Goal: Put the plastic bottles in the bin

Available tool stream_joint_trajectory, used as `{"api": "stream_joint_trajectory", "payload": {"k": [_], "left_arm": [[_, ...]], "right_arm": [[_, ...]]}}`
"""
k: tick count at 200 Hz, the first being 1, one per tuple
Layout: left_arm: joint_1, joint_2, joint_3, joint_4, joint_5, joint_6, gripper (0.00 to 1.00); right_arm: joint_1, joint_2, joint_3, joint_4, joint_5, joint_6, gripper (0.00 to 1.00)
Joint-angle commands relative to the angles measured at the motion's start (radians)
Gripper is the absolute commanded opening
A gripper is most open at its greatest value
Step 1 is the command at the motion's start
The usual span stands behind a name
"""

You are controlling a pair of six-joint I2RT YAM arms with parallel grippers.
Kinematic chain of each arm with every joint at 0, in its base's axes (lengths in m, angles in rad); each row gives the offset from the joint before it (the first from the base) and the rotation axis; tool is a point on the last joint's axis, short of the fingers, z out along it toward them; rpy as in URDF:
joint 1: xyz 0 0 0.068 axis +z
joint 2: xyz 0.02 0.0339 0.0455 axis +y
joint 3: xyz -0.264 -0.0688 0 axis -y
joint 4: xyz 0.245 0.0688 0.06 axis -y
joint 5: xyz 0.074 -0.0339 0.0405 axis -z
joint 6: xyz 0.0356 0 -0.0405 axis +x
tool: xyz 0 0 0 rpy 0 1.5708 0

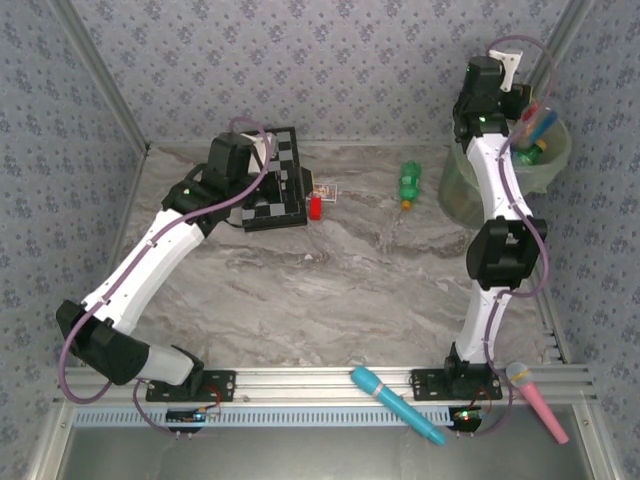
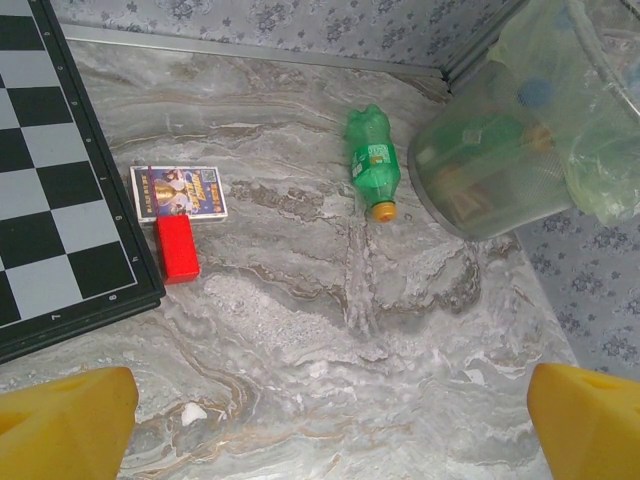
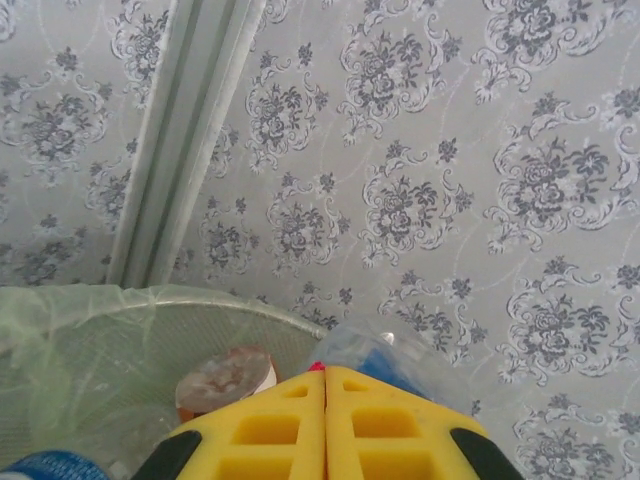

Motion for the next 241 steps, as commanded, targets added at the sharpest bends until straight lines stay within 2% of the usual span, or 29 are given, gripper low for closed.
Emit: {"api": "stream_joint_trajectory", "payload": {"k": [1,29,61,95,142,189,210,241], "left_arm": [[-0.007,-0.002,0.050,-0.008,0.005,-0.001,1.00],[-0.008,0.001,0.056,-0.011,0.001,0.001,1.00],[-0.008,0.012,0.067,-0.017,-0.001,0.004,1.00],[-0.009,0.030,0.086,-0.025,0.001,0.006,1.00],[-0.011,0.057,0.114,-0.031,0.004,0.004,1.00],[-0.013,0.076,0.137,-0.041,0.005,0.012,1.00],[-0.013,0.084,0.143,-0.042,0.007,0.012,1.00],[-0.013,0.089,0.152,-0.045,0.010,0.011,1.00]], "right_arm": [[0.007,-0.005,0.005,0.136,0.105,-0.066,0.07],[-0.016,-0.023,-0.020,-0.007,0.099,0.107,0.08],[-0.056,-0.093,-0.159,0.036,0.039,0.219,0.08],[-0.083,-0.157,-0.317,0.294,-0.039,0.114,0.07],[-0.110,-0.194,-0.380,0.308,-0.114,0.197,0.07],[-0.151,-0.155,-0.323,0.250,-0.162,0.259,0.08],[-0.152,-0.152,-0.349,0.297,-0.217,0.244,0.08],[-0.169,-0.117,-0.273,0.117,-0.212,0.353,0.10]]}}
